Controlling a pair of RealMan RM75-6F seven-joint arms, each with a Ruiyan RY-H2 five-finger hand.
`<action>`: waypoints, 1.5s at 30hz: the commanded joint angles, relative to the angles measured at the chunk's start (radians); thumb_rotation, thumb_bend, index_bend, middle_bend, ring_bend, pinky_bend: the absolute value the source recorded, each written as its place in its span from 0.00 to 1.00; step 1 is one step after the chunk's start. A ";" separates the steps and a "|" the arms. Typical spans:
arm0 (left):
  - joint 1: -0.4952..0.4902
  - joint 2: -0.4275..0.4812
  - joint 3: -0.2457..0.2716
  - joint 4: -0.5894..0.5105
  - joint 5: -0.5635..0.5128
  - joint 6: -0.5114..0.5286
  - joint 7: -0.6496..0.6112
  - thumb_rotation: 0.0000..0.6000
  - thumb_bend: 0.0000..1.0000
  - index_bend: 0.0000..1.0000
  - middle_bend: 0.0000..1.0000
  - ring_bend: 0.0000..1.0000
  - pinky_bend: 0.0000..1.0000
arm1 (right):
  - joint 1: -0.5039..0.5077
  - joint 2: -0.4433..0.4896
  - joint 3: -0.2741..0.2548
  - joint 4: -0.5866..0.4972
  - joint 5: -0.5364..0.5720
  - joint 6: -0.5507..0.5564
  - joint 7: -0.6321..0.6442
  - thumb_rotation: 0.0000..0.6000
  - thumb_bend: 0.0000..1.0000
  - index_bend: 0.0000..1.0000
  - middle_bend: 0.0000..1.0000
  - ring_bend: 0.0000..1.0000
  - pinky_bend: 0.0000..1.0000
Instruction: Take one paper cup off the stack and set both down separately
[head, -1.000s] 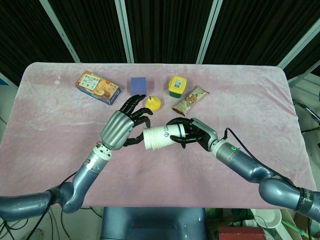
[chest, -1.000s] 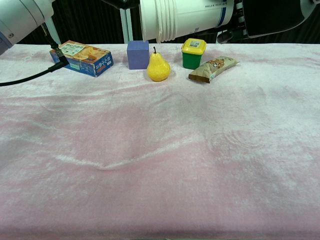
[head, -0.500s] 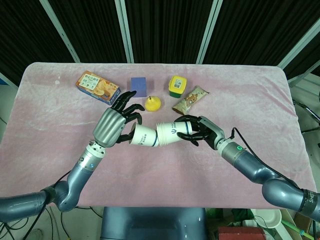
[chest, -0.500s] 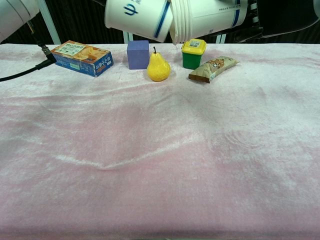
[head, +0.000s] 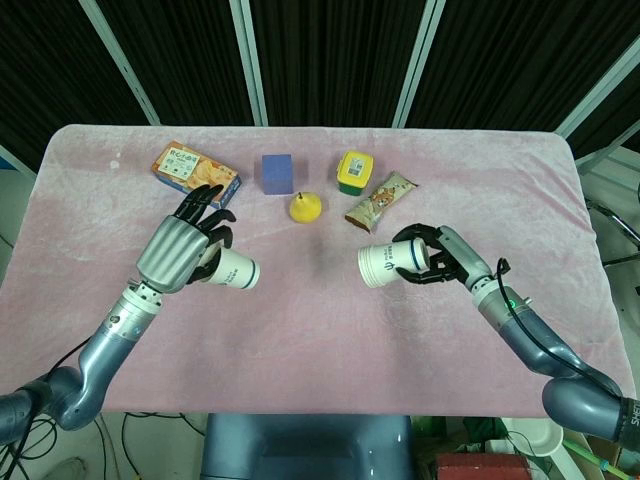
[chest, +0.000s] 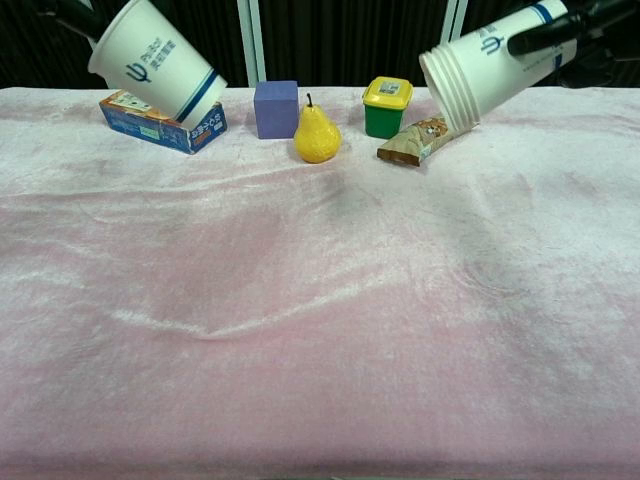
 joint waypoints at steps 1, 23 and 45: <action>0.027 0.124 0.065 -0.052 -0.125 -0.113 0.333 1.00 0.64 0.61 0.31 0.00 0.07 | -0.013 -0.146 -0.207 0.107 -0.147 0.335 -0.520 1.00 0.63 0.86 0.68 0.78 0.80; 0.033 -0.053 0.105 0.286 -0.186 -0.198 0.282 1.00 0.62 0.57 0.29 0.00 0.05 | 0.021 -0.448 -0.349 0.303 -0.248 0.487 -0.965 1.00 0.60 0.86 0.65 0.74 0.77; 0.031 -0.141 0.102 0.386 -0.200 -0.226 0.273 1.00 0.53 0.51 0.25 0.00 0.04 | 0.090 -0.396 -0.326 0.197 -0.033 0.366 -1.110 1.00 0.48 0.58 0.38 0.52 0.61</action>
